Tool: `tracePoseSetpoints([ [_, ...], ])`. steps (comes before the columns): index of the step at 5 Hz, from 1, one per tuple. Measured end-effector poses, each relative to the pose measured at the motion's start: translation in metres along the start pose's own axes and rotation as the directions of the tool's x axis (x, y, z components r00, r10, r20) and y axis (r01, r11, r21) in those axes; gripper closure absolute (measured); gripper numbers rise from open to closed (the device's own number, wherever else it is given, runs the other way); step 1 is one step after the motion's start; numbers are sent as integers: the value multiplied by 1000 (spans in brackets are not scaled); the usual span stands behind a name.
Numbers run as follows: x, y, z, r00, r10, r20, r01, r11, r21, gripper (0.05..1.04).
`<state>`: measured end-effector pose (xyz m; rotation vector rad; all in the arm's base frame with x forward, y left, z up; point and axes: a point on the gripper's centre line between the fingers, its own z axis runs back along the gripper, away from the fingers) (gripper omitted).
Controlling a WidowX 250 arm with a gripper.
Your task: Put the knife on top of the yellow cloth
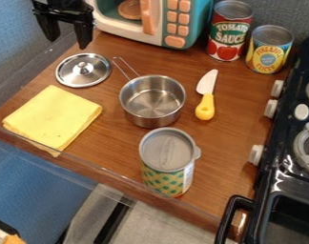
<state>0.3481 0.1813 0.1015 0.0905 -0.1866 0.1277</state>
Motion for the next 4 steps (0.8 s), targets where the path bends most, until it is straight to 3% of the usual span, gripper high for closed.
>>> tracePoseSetpoints([
  [1, -4, -4, -12, 999, -1, -36, 1, 1000, -8, 83],
  [2, 3, -43, -12, 996, -76, -40, 77, 997, 12, 83],
  [3, 16, -101, 0, 986, -167, 12, 167, 985, -40, 83],
  [4, 24, -140, 9, 985, -161, 67, 165, 984, -73, 83],
])
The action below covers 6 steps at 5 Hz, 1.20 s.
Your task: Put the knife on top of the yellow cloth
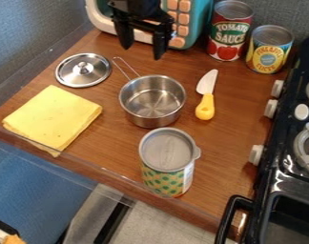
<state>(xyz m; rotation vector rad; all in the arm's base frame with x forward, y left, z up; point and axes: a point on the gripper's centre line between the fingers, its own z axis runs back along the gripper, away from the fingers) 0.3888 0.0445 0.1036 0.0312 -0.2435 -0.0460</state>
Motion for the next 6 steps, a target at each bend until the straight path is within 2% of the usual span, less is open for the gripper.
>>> tracePoseSetpoints([
  [1, 9, -55, 1, 999, 11, 40, -8, 998, -60, 83],
  [2, 4, -101, -3, 999, 15, 42, -13, 998, -63, 83],
  [3, -9, -154, -11, 999, -37, 33, 38, 998, -58, 83],
  [4, -21, -174, -24, 1000, -13, -2, 13, 999, -35, 83],
  [5, -22, -174, -30, 1000, -13, -3, 13, 1000, -13, 84],
  [6, -24, -166, -41, 999, 7, -33, -7, 1000, -1, 84],
])
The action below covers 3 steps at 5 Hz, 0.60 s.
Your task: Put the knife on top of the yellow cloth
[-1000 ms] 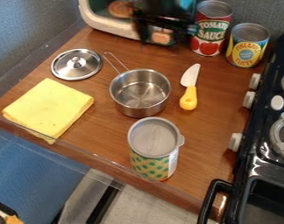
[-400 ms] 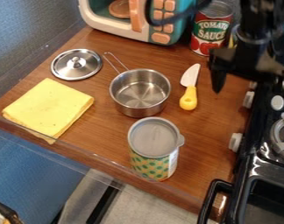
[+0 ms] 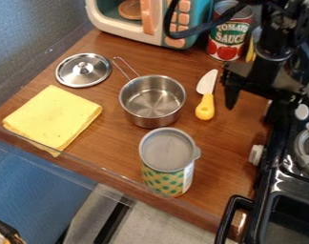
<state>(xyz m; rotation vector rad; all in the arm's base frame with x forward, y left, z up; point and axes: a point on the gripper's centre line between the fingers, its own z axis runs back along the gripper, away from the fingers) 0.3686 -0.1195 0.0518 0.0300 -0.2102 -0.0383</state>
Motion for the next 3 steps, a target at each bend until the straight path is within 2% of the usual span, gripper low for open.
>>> tracePoseSetpoints([
  [2, 5, 23, -1, 999, 43, -12, -43, 999, -3, 84],
  [3, 13, 33, 3, 997, 73, -2, -73, 997, -7, 84],
])
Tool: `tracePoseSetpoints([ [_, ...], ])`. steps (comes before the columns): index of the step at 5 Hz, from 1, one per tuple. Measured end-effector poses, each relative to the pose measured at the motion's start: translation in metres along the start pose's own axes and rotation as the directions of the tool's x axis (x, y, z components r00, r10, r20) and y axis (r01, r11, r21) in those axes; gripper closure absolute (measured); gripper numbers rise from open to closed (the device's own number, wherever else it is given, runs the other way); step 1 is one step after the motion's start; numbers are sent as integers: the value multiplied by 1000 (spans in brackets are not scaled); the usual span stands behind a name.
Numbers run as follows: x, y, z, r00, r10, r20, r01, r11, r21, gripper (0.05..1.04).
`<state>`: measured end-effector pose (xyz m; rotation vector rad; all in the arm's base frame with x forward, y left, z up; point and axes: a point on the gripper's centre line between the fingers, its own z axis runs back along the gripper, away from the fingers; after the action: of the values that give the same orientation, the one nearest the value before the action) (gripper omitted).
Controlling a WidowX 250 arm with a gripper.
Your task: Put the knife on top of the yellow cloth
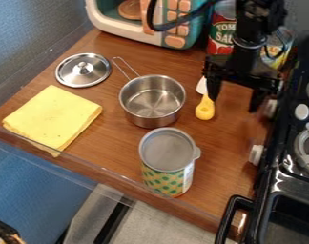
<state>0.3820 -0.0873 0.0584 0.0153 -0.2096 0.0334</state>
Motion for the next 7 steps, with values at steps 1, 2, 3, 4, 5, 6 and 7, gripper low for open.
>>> tracePoseSetpoints([
  [1, 2, 7, 0, 1000, 18, -2, -18, 1000, 3, 84],
  [2, 1, 12, 0, 999, 36, -12, -36, 999, 9, 84],
  [3, -1, 18, -10, 997, 56, -45, -55, 998, 21, 84],
  [4, -1, 22, -13, 996, 69, -55, -67, 997, 28, 84],
  [5, -5, 29, -22, 993, 83, -82, -79, 996, 44, 84],
  [6, -7, 30, -26, 991, 94, -100, -90, 995, 42, 137],
  [7, -8, 29, -27, 990, 88, -111, -85, 996, 33, 429],
])
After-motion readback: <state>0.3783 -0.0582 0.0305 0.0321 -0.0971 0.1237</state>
